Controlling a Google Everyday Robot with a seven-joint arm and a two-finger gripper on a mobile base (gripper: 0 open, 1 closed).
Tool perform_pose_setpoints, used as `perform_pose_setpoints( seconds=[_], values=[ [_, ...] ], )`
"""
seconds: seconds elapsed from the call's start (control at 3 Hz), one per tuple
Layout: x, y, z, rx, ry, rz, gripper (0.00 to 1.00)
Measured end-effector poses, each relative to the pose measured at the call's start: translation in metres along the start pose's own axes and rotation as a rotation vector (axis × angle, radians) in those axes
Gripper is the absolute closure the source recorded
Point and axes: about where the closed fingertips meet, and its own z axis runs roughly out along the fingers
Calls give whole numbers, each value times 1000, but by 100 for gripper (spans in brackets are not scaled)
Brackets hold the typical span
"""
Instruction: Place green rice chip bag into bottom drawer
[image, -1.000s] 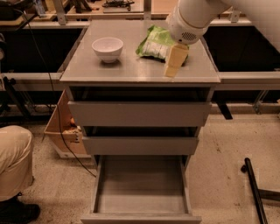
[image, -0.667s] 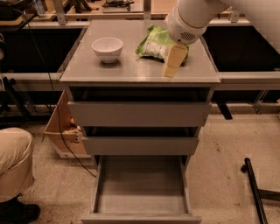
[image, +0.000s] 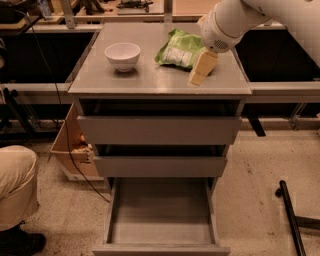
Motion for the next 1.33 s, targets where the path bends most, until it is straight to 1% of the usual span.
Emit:
perform_pose_setpoints(
  seconds=[0.33, 0.67, 1.0, 1.33],
  values=[
    [29, -28, 36, 26, -59, 93, 0],
    [49, -57, 72, 55, -129, 177, 0],
    [65, -86, 97, 100, -180, 260, 0],
    [85, -114, 107, 159, -209, 328, 0]
  ],
)
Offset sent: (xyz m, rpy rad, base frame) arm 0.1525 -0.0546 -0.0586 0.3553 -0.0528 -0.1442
